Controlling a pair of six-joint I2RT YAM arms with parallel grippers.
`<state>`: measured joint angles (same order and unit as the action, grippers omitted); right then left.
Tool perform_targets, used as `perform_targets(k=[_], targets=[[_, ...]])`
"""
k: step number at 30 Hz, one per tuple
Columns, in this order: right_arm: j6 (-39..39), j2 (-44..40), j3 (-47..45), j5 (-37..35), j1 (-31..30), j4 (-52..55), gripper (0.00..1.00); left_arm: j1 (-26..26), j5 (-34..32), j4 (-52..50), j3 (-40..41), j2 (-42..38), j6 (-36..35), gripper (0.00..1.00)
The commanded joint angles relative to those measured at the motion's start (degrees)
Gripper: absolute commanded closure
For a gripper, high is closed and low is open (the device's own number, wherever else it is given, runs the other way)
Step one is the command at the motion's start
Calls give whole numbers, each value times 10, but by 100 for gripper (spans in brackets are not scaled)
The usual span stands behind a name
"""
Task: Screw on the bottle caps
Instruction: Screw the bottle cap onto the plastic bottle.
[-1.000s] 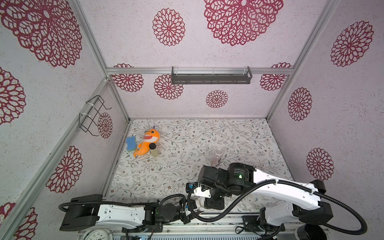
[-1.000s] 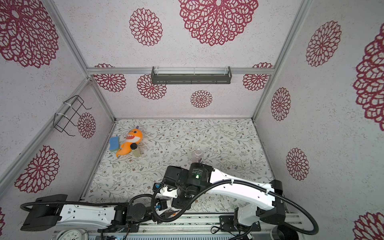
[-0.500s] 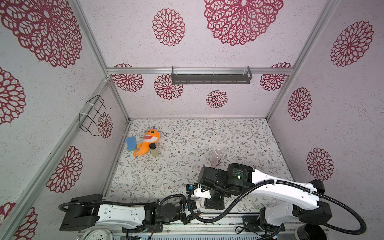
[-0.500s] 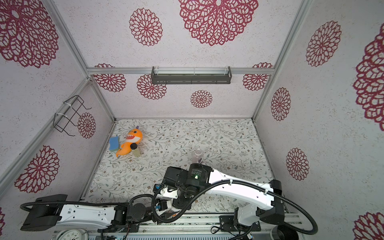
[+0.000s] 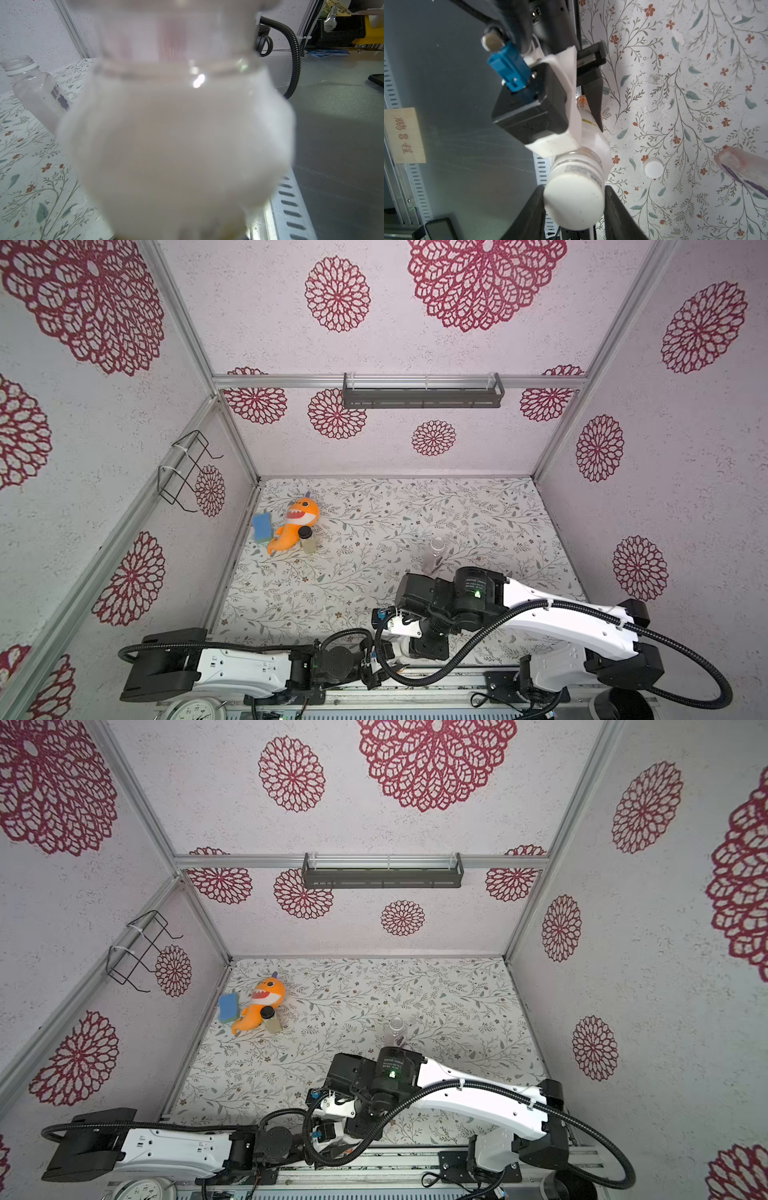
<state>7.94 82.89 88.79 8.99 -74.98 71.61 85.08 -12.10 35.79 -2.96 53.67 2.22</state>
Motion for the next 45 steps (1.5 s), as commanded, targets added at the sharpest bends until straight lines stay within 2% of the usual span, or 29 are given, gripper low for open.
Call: perform_targets(k=[1,8,16,28,32,37,40,45], targets=[[11,-2,9,0,-4,-7,62,-4,3,13,-14,3,4,59],[-28,-4,-4,-46,-3,-41,64,-4,0,13,-13,0,4,59],[-136,-18,-29,-95,-3,-118,65,-5,-12,13,-7,-18,6,58],[-249,-28,-54,-167,-3,-139,66,-6,-17,14,-7,-21,8,58],[-237,-44,-62,-148,-5,-152,63,-6,-16,13,-7,-21,8,58],[-168,-72,-76,-113,-7,-152,60,-8,-4,14,-7,-18,12,58],[-151,-72,-77,-92,-5,-139,51,-9,4,12,-9,-16,15,57],[-138,-76,-52,-70,-3,-119,44,-10,12,9,-12,-12,18,57]])
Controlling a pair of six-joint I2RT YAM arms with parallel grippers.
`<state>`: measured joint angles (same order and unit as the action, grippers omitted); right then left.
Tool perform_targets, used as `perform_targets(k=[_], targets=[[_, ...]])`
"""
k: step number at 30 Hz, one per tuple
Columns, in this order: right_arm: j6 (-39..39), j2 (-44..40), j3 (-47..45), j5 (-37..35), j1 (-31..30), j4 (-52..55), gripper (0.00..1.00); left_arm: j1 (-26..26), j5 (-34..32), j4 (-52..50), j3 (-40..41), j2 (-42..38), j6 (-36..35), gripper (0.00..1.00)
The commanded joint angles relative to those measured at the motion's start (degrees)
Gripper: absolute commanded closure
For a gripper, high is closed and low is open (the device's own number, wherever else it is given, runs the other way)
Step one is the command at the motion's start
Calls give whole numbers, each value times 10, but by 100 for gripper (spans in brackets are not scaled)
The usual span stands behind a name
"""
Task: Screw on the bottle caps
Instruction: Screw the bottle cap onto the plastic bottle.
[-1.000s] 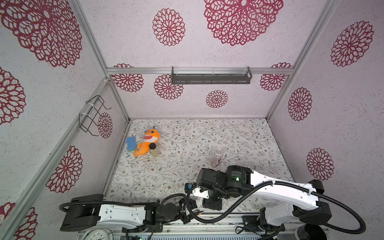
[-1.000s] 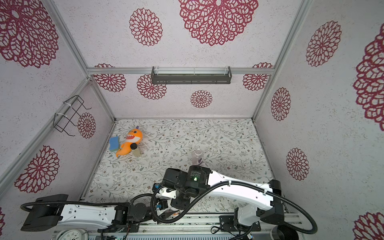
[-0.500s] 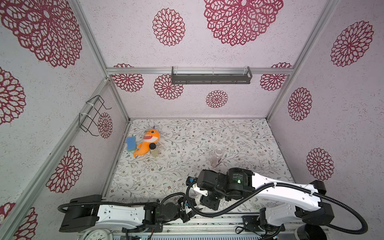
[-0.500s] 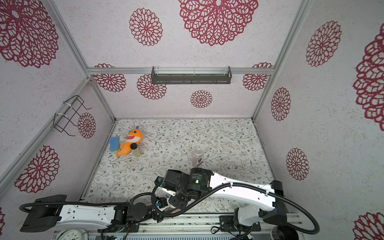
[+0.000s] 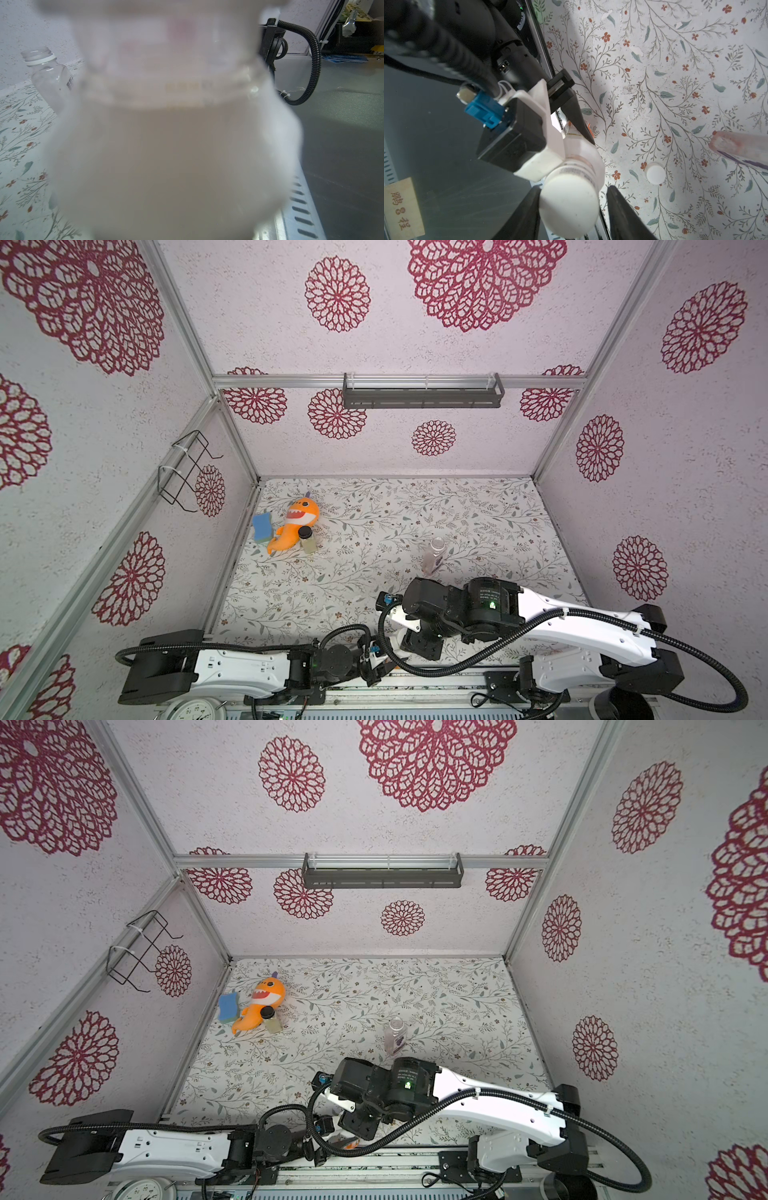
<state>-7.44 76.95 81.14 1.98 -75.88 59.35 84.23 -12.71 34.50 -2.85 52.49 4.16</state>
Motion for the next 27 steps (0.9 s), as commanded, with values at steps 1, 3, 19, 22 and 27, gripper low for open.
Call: perform_targets(k=[1,3,19,22,27], targets=[[13,-21,28,3,11,6,44,-1,19,20,-14,1,-1,57],[8,-26,29,23,24,4,43,-1,21,20,-15,2,0,57],[-4,-63,-35,72,45,-15,49,-5,12,19,-9,-16,0,57],[-3,-71,-64,61,54,-22,50,-5,0,23,-2,-31,-4,58],[-7,-66,-85,61,68,-36,51,-6,-13,24,6,-54,-4,58]])
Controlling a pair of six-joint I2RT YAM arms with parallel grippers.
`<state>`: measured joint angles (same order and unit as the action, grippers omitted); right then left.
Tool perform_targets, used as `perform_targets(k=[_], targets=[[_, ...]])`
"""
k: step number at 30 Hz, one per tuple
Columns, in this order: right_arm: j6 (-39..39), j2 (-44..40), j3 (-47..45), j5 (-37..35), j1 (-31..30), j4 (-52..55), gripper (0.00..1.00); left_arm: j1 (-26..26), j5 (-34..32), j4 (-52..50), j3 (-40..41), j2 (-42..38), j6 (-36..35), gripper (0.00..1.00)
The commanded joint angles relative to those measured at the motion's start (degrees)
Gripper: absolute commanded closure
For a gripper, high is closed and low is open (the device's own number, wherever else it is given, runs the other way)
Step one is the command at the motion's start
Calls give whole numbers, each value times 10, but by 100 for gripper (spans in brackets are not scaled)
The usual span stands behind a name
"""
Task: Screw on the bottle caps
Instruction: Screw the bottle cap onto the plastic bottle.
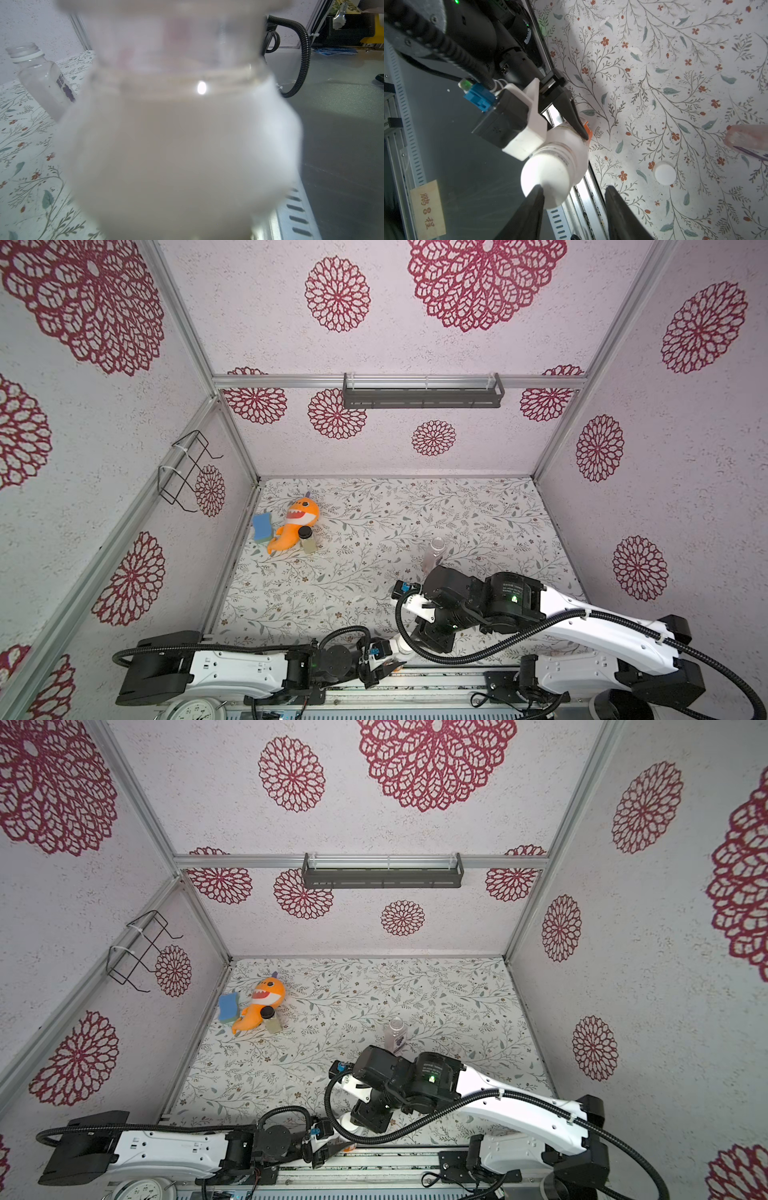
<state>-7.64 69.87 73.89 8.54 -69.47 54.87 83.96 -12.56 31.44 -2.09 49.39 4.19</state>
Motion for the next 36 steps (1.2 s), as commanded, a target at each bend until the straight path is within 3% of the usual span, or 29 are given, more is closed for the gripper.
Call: perform_targets(k=[1,22,28,32,36], targets=[[-5,7,-14,-4,4,5,51,-4,-17,55,1,-28,-4,58],[-9,34,-44,-69,-41,-6,53,-7,-35,56,13,-67,-3,57],[51,19,9,-65,-42,46,50,-10,-25,50,10,-62,2,57],[102,22,36,-10,-42,71,48,-11,-6,51,-2,-26,3,57],[148,37,62,-15,-42,98,46,-11,11,54,-15,13,3,57]])
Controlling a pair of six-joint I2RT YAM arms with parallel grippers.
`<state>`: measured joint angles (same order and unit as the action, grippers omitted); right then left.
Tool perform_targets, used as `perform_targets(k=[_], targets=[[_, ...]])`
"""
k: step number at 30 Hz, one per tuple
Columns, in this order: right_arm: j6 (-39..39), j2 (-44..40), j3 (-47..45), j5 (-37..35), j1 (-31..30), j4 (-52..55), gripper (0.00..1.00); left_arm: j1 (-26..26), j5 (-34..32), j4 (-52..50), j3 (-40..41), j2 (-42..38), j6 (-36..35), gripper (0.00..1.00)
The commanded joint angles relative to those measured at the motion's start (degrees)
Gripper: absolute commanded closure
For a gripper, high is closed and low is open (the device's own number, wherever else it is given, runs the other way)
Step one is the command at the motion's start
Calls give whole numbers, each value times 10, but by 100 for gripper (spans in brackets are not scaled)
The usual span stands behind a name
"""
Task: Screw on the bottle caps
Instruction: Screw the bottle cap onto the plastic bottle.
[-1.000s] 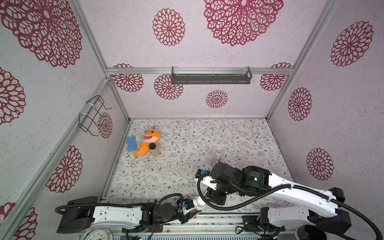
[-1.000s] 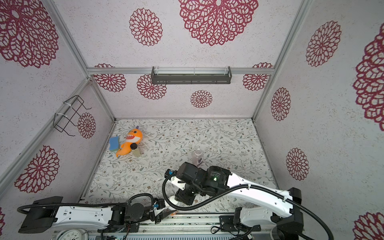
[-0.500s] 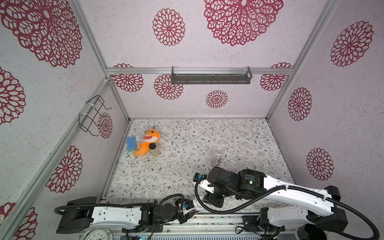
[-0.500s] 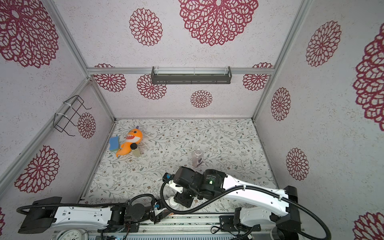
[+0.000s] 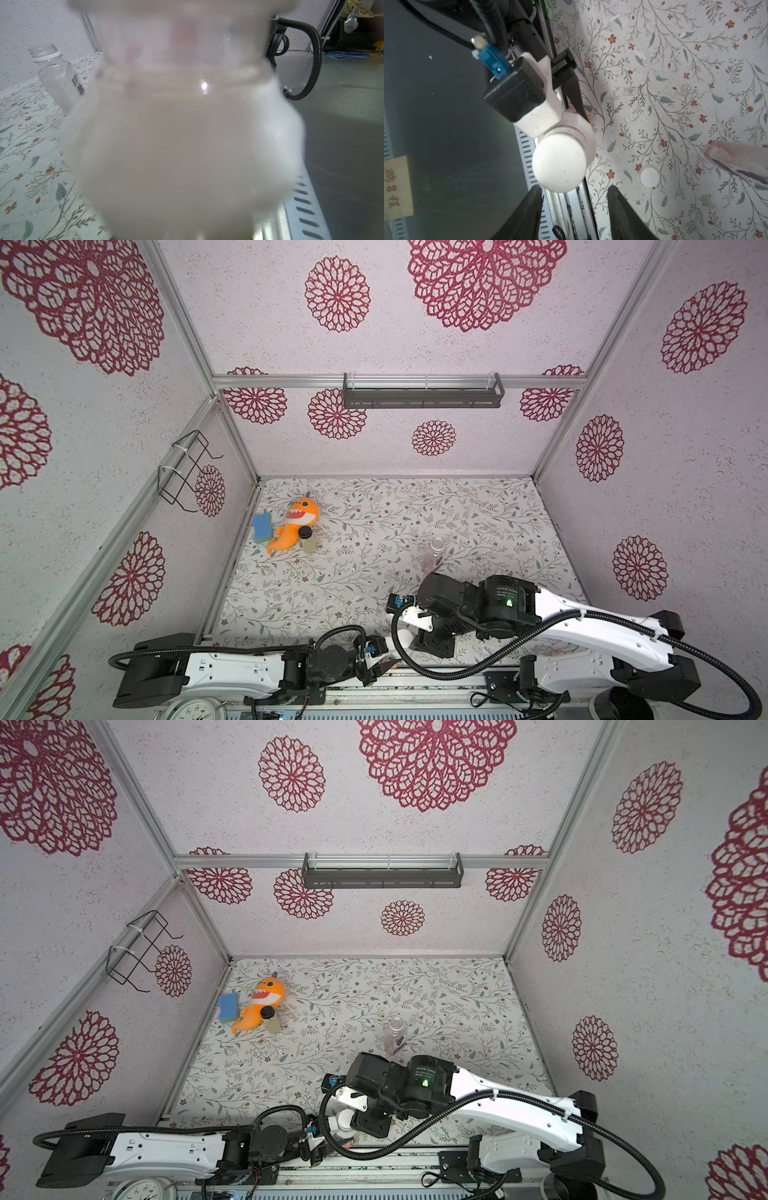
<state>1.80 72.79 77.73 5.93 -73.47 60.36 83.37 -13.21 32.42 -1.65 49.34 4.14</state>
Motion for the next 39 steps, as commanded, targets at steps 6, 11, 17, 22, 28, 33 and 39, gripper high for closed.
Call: perform_targets(k=[6,11,17,22,28,33,39], targets=[[88,38,46,39,-2,53,46,-5,38,45,-26,36,4,57],[108,59,61,53,-2,67,53,-5,51,43,-28,44,6,57],[109,66,58,70,-2,60,55,-5,55,46,-32,57,3,57],[107,72,62,81,-2,51,54,-5,60,47,-33,63,3,57],[108,80,66,83,-3,49,50,-6,60,47,-33,62,3,57],[110,82,72,75,-3,50,56,-6,61,47,-33,62,3,57],[93,86,69,35,-2,46,66,-6,59,46,-34,62,4,57]])
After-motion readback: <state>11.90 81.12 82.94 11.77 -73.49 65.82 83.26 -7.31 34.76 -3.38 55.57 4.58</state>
